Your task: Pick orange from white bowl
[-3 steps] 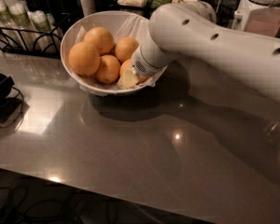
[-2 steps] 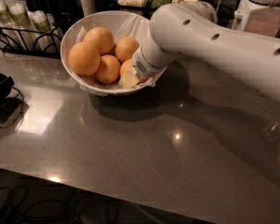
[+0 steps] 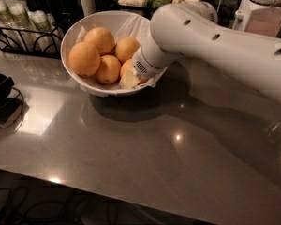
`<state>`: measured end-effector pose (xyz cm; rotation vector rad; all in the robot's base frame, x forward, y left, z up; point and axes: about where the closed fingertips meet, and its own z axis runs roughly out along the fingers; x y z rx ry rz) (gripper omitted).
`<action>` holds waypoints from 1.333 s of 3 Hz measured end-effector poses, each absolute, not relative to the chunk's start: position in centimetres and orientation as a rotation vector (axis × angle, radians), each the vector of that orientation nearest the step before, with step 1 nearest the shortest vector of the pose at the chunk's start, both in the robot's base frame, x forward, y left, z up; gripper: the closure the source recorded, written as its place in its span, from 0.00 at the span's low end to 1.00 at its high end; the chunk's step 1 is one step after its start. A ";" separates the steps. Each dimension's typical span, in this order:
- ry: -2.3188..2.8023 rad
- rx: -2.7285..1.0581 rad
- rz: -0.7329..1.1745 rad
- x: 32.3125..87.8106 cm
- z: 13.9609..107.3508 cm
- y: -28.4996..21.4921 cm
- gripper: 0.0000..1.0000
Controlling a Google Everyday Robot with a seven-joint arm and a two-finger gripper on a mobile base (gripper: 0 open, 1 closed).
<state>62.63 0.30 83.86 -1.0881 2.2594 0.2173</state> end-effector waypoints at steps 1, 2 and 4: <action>2.259 -1.088 0.217 62.6 83.9 0.3 1.00; 2.201 -1.082 0.256 61.6 86.0 -0.7 1.00; 2.051 -1.128 0.387 58.5 92.8 -5.1 1.00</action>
Offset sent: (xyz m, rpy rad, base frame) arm -0.0203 -0.0248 0.0450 0.1039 -0.0779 0.0372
